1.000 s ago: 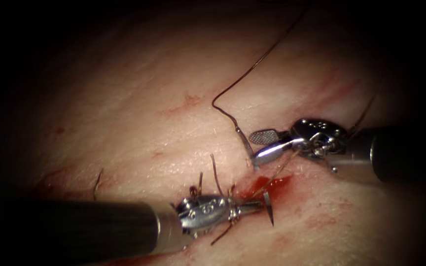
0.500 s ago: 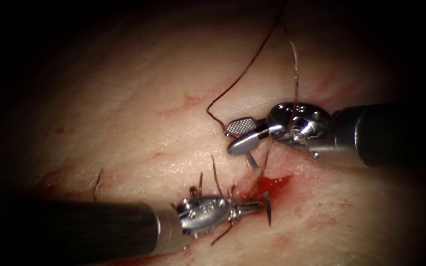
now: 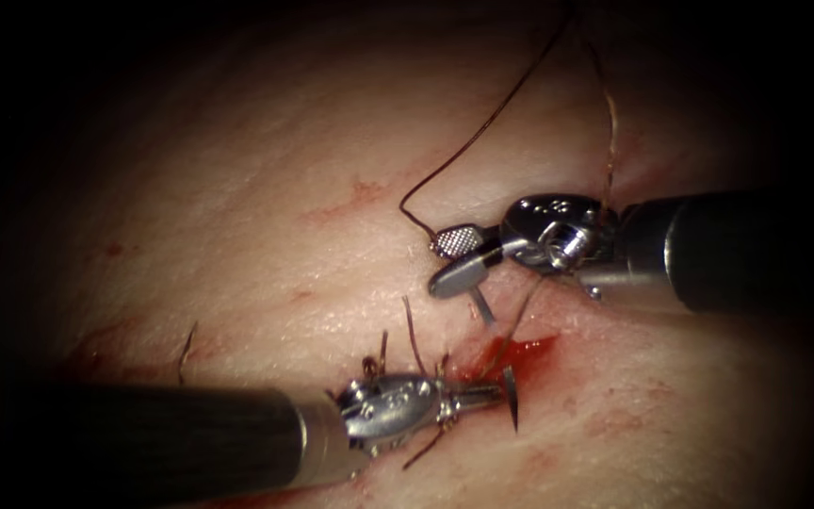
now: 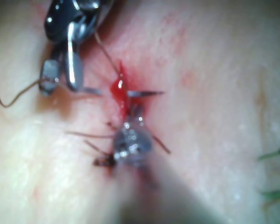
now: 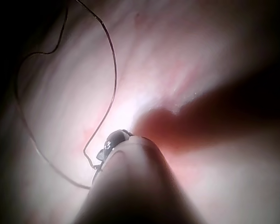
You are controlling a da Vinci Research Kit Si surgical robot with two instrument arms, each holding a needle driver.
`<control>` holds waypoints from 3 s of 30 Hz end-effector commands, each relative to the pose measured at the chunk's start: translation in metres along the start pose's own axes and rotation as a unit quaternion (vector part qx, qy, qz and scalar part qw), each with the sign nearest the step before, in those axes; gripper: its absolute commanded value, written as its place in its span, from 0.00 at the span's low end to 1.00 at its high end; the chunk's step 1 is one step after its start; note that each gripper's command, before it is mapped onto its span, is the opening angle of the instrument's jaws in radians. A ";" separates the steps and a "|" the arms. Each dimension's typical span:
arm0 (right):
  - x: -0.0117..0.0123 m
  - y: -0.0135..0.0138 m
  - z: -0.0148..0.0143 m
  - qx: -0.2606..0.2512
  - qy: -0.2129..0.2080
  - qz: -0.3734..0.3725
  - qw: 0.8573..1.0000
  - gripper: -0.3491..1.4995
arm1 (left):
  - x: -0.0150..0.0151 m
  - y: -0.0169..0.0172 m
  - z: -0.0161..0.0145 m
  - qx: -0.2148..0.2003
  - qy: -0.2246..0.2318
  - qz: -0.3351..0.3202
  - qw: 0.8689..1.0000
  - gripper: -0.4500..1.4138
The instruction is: Wound Closure
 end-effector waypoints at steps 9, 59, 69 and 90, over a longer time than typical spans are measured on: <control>-0.0003 0.0004 0.0007 0.013 -0.030 0.000 0.999 0.00 | -0.0005 0.0002 0.0006 -0.002 -0.001 -0.002 1.000 0.26; -0.0056 0.0054 -0.0053 -0.106 -0.009 0.084 0.991 0.98 | 0.0028 0.0037 -0.0008 -0.011 0.001 0.023 1.000 0.42; -0.0071 0.0070 -0.0144 -0.167 0.022 0.085 0.982 0.99 | 0.0058 0.0073 -0.0017 -0.014 0.005 0.130 0.991 0.70; -0.0160 0.0056 -0.0164 -0.150 0.030 0.086 0.985 0.99 | 0.0127 0.0108 -0.0081 0.118 0.073 0.238 0.961 0.77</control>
